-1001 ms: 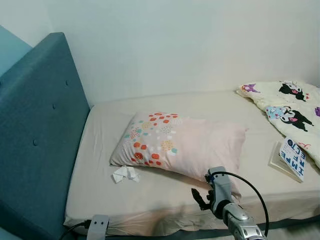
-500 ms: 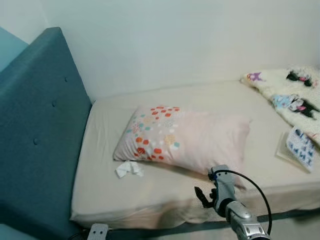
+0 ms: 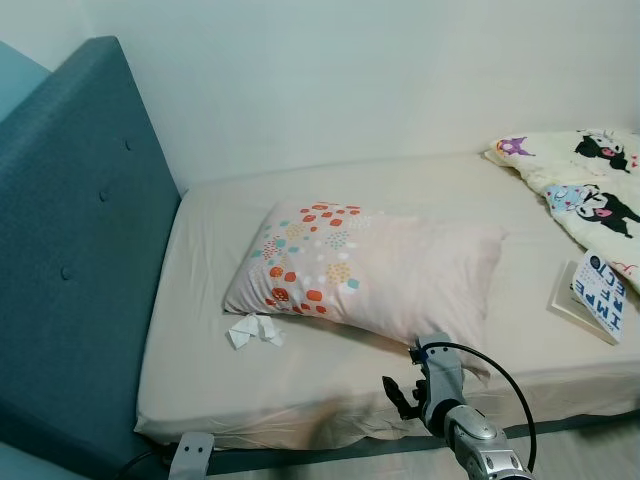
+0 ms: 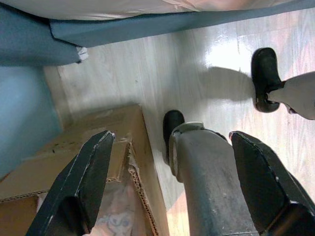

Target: Clean up the room

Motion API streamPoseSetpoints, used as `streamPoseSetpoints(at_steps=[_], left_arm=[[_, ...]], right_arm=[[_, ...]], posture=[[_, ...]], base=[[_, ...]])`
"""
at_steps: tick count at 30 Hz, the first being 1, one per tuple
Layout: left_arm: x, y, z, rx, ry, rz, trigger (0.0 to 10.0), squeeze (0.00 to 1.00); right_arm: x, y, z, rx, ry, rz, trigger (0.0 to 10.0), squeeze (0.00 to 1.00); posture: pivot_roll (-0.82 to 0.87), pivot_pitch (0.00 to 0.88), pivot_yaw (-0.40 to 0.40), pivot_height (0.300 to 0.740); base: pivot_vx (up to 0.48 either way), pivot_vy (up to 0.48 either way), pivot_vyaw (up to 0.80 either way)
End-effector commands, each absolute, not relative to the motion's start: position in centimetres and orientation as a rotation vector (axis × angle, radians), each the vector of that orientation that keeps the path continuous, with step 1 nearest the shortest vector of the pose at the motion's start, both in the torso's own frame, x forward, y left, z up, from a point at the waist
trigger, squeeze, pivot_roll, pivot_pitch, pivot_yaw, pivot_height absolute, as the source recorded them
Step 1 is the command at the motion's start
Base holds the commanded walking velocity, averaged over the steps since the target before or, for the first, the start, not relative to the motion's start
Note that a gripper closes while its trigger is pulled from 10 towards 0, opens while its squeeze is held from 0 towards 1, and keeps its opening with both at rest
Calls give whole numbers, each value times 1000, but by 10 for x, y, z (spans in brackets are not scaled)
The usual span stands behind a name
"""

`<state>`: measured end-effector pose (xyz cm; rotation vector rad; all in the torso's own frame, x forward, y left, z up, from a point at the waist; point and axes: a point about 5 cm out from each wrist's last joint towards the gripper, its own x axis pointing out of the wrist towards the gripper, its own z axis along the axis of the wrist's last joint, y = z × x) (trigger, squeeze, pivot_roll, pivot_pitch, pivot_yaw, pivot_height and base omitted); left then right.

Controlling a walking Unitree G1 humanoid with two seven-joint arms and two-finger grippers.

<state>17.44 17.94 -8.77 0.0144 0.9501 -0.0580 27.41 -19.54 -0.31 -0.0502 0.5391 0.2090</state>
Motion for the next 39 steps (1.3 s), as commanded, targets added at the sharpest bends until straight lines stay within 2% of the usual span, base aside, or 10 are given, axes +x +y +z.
streamPoseSetpoints(at_steps=[1, 12, 39], left_arm=[[165, 182, -92, 5, 982, -37, 10000, 0], [153, 187, -96, 13, 1018, -37, 10000, 0], [149, 183, -98, 11, 1037, -46, 10000, 0]], right_arm=[[270, -190, -9, -50, 564, 229, 10000, 0], [272, -187, -7, -53, 555, 223, 10000, 0], [276, -190, -4, -61, 551, 217, 10000, 0]], posture=[[-94, 129, -18, 740], [-95, 153, -13, 740], [-107, 155, -16, 740]], base=[[0, 0, 0], [0, 0, 0], [0, 0, 0]])
